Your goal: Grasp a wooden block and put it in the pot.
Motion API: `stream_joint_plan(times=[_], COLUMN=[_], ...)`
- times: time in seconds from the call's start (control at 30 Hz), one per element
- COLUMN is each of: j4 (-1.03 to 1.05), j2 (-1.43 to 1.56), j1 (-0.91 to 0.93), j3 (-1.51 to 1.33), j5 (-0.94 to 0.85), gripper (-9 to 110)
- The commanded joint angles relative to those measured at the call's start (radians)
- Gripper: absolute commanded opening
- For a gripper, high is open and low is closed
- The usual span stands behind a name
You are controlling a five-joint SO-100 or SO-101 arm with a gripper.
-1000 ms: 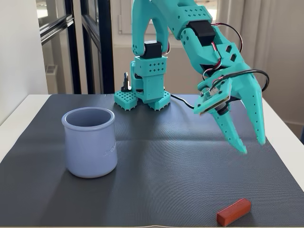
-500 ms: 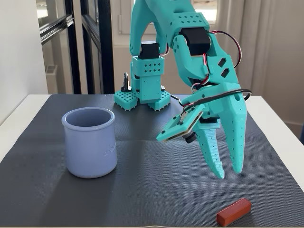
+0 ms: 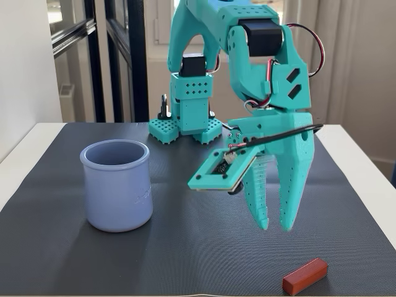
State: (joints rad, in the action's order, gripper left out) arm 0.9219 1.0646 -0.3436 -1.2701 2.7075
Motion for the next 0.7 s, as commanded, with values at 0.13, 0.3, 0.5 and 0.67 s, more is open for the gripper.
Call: stream_joint_plan(times=[0.13,0.3,0.5,0.67], j4=[0.044,0.035,0.041,0.044], j2=[-0.067,-0.092,-0.167,-0.209], j1=[-0.04,-0.049,-0.087,-0.081], j3=[0.245,0.273,0.356,0.373], j5=[0.026,0.071,0.075,0.075], gripper=[12,12,12,12])
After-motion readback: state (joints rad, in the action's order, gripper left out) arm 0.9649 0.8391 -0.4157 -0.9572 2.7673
